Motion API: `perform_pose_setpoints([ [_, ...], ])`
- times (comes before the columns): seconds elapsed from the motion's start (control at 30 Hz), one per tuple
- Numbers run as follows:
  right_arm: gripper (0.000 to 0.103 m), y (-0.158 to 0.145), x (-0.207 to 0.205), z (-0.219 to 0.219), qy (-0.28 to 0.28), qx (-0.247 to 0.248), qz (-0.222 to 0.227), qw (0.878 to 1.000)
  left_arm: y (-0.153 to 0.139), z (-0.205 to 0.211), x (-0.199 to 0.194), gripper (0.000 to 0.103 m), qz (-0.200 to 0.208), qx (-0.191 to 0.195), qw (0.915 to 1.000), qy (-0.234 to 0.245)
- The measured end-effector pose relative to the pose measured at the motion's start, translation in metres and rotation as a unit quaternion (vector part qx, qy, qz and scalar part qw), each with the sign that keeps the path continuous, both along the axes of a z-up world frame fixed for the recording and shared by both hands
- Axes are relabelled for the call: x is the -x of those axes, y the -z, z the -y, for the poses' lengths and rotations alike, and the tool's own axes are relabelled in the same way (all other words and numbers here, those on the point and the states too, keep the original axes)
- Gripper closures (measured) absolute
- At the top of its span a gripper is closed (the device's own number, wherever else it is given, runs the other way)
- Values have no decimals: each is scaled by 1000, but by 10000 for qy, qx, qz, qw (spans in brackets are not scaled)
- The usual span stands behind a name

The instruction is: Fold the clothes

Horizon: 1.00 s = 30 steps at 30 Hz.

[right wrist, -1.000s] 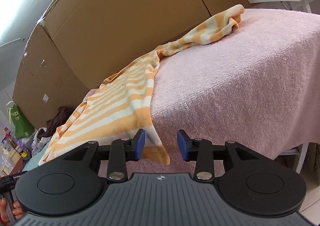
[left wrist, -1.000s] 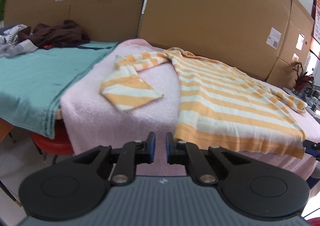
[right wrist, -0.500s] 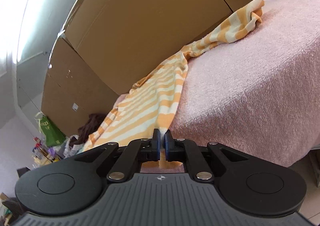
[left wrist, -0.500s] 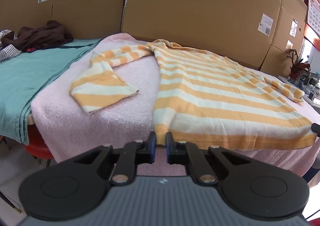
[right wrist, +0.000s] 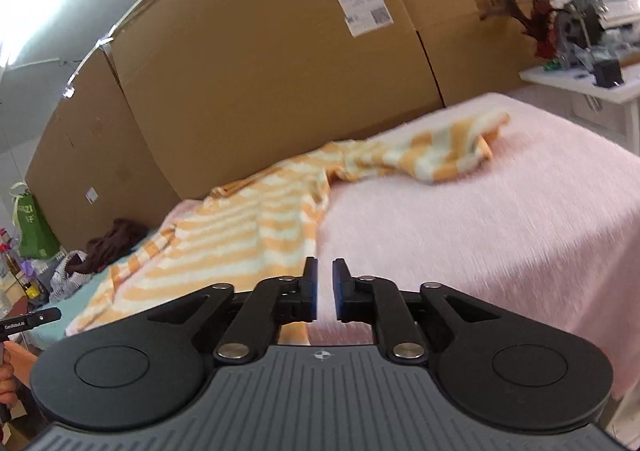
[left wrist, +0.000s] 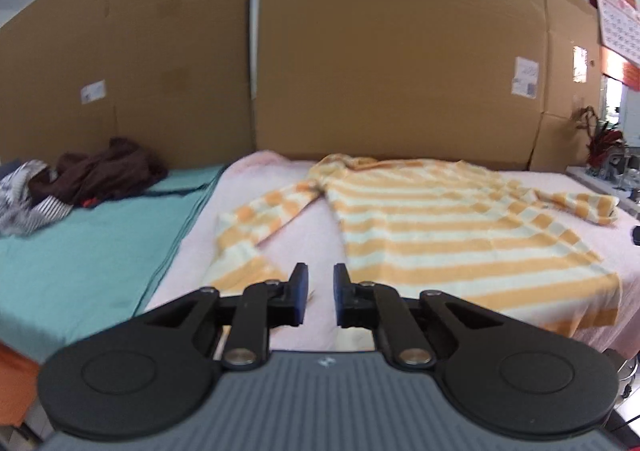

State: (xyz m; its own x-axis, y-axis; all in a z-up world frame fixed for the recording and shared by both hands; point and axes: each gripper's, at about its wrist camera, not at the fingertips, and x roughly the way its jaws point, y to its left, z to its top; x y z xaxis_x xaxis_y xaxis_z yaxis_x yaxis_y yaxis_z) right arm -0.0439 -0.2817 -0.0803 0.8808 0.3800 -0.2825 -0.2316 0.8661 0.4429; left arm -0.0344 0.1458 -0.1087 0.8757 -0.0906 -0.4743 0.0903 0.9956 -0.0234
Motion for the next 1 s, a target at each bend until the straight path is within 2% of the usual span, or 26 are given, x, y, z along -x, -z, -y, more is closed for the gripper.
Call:
perform_pose_setpoints([
  [0.07, 70, -10, -30, -10, -61, 108, -10, 9999, -4, 12, -21, 53, 37, -41, 9999, 91],
  [0.17, 70, -15, -79, -26, 5, 386, -170, 9991, -10, 30, -52, 56, 92, -102, 9996, 228],
  [0.3, 70, -7, -123, -24, 258, -196, -783, 9964, -17, 54, -94, 57, 166, -184, 9988, 411],
  [0.37, 67, -3, -144, -22, 389, -505, -1096, 9919, -14, 55, -102, 58, 87, -139, 9991, 379],
  [0.5, 67, 5, -187, -18, 648, -1121, -1716, 9766, -4, 49, -112, 50, -138, 1, 9996, 242],
  [0.53, 66, 7, -198, -17, 712, -1274, -1869, 9715, -2, 48, -115, 45, -195, 36, 9996, 208],
  [0.57, 66, 11, -206, -16, 774, -1461, -1940, 9670, 1, 46, -117, 33, -251, 71, 9995, 173],
  [0.6, 66, 14, -211, -14, 846, -1645, -1912, 9640, 3, 45, -120, 25, -307, 106, 9994, 139],
  [0.7, 67, 21, -223, -9, 1020, -2087, -1755, 9567, 7, 42, -122, 25, -434, 284, 9984, 217],
  [0.73, 74, 23, -225, -7, 1053, -2157, -1681, 9561, 8, 42, -122, 27, -458, 301, 9983, 206],
  [0.8, 94, 23, -231, -5, 1152, -1810, -1668, 9624, 9, 43, -121, 28, -454, 276, 9984, 202],
  [0.87, 94, 17, -231, 0, 1246, -1571, -1472, 9686, 10, 47, -119, 28, -435, 146, 9986, 265],
  [1.0, 95, 16, -235, 3, 1285, -1246, -1418, 9736, 12, 62, -115, 25, -348, -347, 9980, 387],
])
